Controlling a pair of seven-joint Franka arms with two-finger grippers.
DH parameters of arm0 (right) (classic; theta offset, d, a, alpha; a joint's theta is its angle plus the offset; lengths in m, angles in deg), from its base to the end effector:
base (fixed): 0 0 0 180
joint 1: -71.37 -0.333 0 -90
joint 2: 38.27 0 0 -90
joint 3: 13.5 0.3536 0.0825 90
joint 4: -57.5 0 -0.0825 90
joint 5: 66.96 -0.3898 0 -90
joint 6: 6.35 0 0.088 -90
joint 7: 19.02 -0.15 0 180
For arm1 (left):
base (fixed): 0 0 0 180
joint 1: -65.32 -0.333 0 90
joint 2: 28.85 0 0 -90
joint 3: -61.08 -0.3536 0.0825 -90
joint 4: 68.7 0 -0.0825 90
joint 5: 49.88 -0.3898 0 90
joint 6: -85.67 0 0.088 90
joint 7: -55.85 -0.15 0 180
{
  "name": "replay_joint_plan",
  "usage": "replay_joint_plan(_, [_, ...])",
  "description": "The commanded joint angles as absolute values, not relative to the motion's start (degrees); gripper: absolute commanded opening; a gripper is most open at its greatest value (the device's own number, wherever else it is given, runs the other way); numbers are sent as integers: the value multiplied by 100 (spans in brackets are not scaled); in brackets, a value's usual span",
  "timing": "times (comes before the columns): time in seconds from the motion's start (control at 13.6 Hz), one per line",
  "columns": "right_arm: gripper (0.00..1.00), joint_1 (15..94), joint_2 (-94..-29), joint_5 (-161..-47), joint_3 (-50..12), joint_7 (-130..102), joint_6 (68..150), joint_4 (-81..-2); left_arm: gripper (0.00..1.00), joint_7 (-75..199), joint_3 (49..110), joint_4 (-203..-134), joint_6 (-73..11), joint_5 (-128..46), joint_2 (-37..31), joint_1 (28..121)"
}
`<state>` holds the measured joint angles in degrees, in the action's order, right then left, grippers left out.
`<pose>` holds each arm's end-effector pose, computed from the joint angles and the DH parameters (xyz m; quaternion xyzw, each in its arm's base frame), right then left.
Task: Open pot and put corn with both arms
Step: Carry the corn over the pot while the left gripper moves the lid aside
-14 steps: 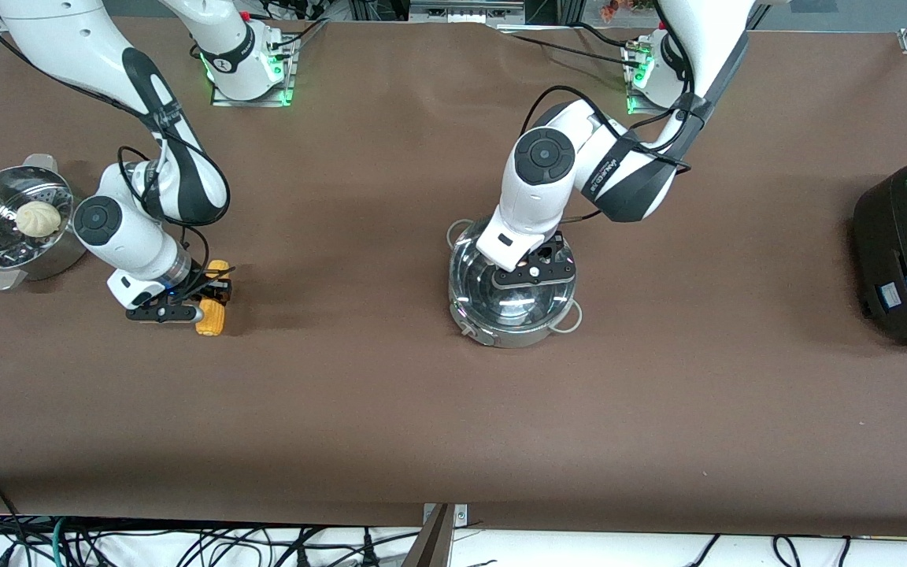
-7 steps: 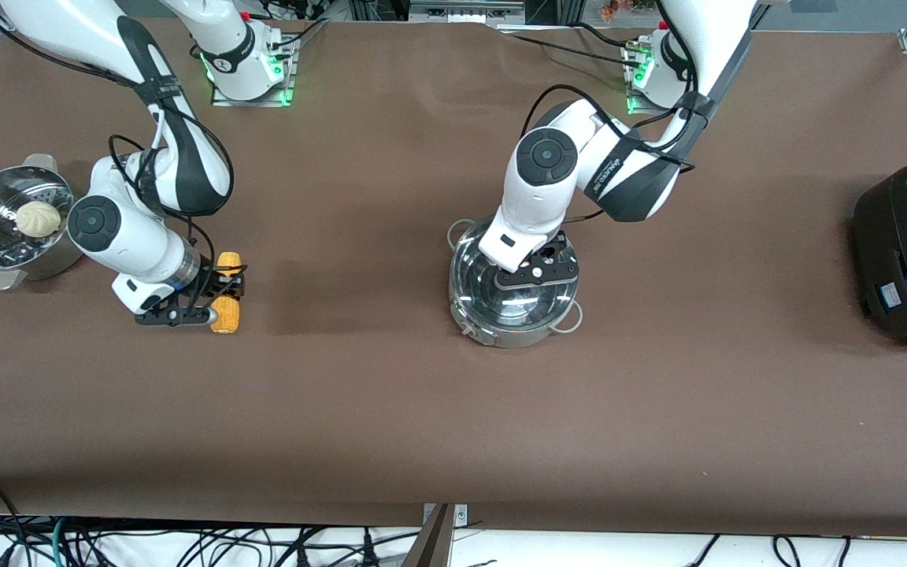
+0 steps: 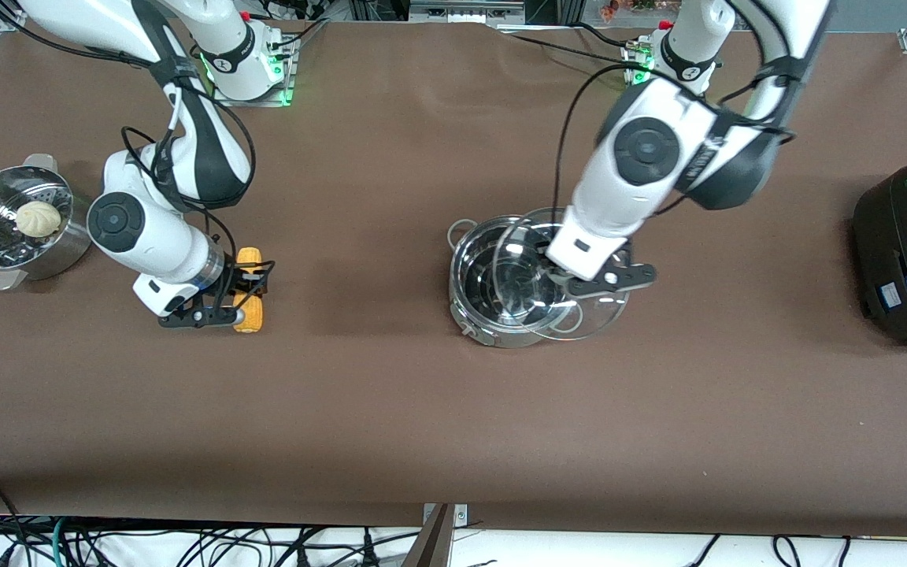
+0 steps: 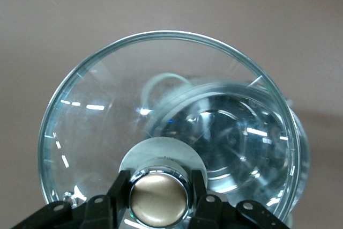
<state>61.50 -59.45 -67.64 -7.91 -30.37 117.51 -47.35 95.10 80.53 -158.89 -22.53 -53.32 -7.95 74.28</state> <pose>0.6279 0.1707 0.3182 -0.9991 -0.0295 0.0228 0.0177 0.6089 -0.2926 0.4280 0.9950 0.0941 -0.0296 0.0178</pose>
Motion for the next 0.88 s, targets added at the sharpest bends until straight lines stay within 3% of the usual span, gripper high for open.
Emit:
replay_joint_plan(0.0, [0,5724,-6050,-6766,-796,-3562,11257,-4157,0,8366,8060,-15975,-1832,-5146,-1162,6868])
replay_joint_plan(0.44, [0,4802,-6419,-6766,-805,-4596,11099,-3383,0,5747,7191,-16476,-1549,-5146,-1487,6497])
replay_joint_plan(0.81, [0,3905,-7437,-6608,-823,-5995,10712,-1680,0,4638,6505,-17081,-2109,-5146,-1505,6409])
